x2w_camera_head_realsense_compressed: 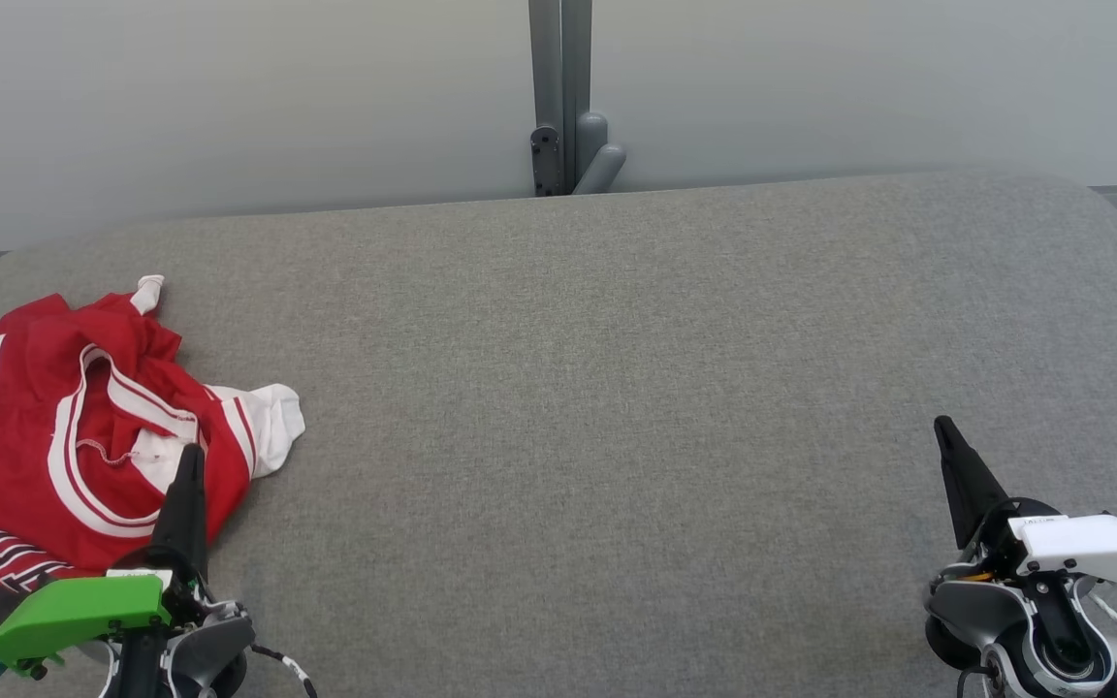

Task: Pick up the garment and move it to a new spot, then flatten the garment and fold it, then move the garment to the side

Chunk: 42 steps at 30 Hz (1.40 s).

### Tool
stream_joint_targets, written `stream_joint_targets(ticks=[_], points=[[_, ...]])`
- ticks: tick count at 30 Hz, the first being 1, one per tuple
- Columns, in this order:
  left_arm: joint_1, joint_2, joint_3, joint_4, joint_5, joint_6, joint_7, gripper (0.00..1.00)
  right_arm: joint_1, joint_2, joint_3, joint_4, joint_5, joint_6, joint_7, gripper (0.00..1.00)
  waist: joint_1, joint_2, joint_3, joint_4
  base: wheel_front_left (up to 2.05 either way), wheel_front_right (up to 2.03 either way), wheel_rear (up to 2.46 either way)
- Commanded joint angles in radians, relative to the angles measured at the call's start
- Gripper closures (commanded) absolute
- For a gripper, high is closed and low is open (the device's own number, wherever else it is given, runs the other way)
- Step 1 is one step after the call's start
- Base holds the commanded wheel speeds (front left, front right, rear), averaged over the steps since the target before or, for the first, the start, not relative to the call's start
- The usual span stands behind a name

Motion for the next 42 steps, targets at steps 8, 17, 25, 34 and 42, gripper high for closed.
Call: stream_joint_targets(ticks=[8,17,25,34,42], points=[[-0.012,0.002,-0.002,-0.005,0.009,-0.007,0.001,1.00,-0.012,-0.005,0.002,0.001,0.006,0.000,0.003,1.00,0.0000,0.0045,0.000,0.000,0.00,0.00,0.00],[-0.012,0.002,-0.002,-0.005,0.009,-0.007,0.001,1.00,-0.011,-0.005,0.002,0.001,0.006,0.000,0.003,1.00,0.0000,0.0045,0.000,0.000,0.00,0.00,0.00],[-0.012,0.002,-0.002,-0.005,0.009,-0.007,0.001,1.00,-0.011,-0.005,0.002,0.001,0.006,0.000,0.003,1.00,0.0000,0.0045,0.000,0.000,0.00,0.00,0.00],[-0.012,0.002,-0.002,-0.005,0.009,-0.007,0.001,1.00,-0.011,-0.005,0.002,0.001,0.006,0.000,0.003,1.00,0.0000,0.0045,0.000,0.000,0.00,0.00,0.00],[-0.012,0.002,-0.002,-0.005,0.009,-0.007,0.001,1.00,-0.011,-0.005,0.002,0.001,0.006,0.000,0.003,1.00,0.0000,0.0045,0.000,0.000,0.00,0.00,0.00]])
